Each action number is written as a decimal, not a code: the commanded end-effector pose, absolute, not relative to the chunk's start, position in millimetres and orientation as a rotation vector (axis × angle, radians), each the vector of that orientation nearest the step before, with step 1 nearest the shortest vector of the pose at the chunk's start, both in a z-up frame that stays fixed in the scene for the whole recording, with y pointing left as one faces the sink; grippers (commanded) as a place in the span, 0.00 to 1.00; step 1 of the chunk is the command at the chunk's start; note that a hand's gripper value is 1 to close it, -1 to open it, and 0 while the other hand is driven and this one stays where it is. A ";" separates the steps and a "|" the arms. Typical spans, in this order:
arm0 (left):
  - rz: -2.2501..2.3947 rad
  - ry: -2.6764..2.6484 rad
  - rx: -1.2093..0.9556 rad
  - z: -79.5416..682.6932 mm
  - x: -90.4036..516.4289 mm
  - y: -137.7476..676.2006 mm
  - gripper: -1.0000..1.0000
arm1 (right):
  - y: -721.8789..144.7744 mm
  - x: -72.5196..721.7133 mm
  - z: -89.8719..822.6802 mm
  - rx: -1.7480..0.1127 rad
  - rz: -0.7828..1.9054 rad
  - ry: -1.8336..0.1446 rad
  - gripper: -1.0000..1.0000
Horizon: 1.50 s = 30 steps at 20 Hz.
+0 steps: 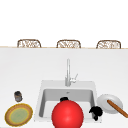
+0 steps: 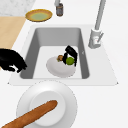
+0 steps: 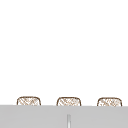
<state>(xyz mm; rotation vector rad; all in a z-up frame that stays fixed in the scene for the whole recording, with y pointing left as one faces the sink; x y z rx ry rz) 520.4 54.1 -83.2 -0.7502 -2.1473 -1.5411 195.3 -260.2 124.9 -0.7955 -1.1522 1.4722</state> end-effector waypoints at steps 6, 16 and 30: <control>-1.571 -2.201 -0.687 -79.5 531.4 53.9 1.00 | -260.2 195.3 124.9 -0.795 1.472 -1.152 0.50; -1.634 -2.148 -0.664 -25.5 529.5 90.7 1.00 | -260.2 195.3 124.9 -0.795 1.472 -1.152 0.50; -1.562 -2.102 -0.680 26.2 523.9 172.7 1.00 | -260.2 195.3 124.9 -0.795 1.472 -1.152 0.50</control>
